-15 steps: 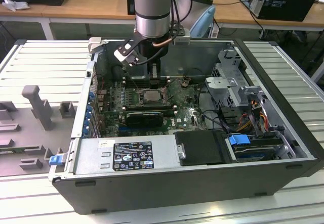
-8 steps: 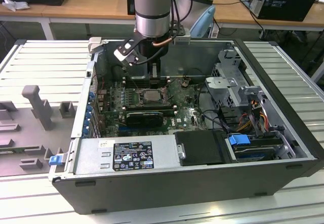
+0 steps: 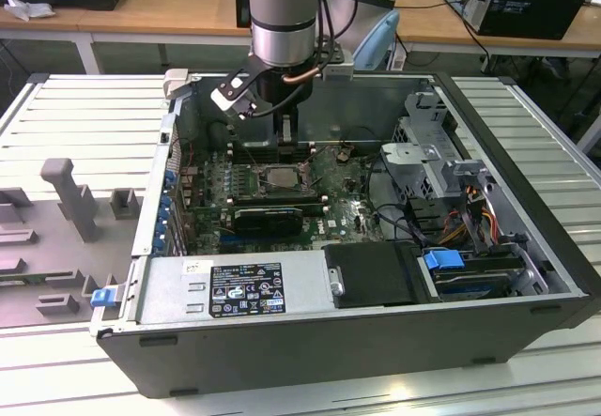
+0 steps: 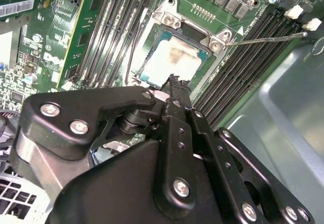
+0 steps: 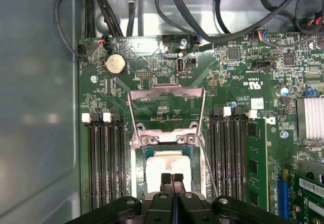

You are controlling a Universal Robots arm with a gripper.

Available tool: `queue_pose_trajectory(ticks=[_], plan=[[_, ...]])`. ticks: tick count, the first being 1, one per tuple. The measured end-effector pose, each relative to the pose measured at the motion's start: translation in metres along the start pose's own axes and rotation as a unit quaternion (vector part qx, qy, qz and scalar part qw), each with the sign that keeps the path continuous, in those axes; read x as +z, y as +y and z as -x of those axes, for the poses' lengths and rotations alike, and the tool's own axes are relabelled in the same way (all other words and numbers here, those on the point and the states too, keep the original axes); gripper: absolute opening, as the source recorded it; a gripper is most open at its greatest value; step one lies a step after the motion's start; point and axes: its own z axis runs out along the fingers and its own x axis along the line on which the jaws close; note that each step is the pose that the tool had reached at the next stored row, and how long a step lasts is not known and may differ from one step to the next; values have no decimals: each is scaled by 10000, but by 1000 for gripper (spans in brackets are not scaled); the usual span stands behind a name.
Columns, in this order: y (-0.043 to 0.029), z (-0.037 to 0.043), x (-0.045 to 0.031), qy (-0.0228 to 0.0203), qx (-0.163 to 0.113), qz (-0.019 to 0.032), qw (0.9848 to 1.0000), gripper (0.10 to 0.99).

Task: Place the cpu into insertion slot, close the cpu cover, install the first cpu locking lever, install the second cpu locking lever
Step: 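Close the cpu cover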

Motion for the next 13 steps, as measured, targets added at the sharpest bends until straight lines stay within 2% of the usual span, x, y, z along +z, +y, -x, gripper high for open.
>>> queue_pose_trajectory(ticks=[2, 3, 5, 6, 7, 8, 11, 13], plan=[[2, -1, 0, 1, 3, 1, 10000, 106], [19, -1, 0, 0, 3, -1, 10000, 106], [97, -4, 5, -3, 3, -3, 10000, 106], [98, -4, -1, -6, 3, -4, 10000, 106], [100, -4, -26, -5, 4, -3, 10000, 106], [105, -5, -110, -5, 5, -3, 10000, 106], [113, -6, -242, -4, 5, -3, 10000, 106], [115, -7, -271, -3, 5, -2, 10000, 106]])
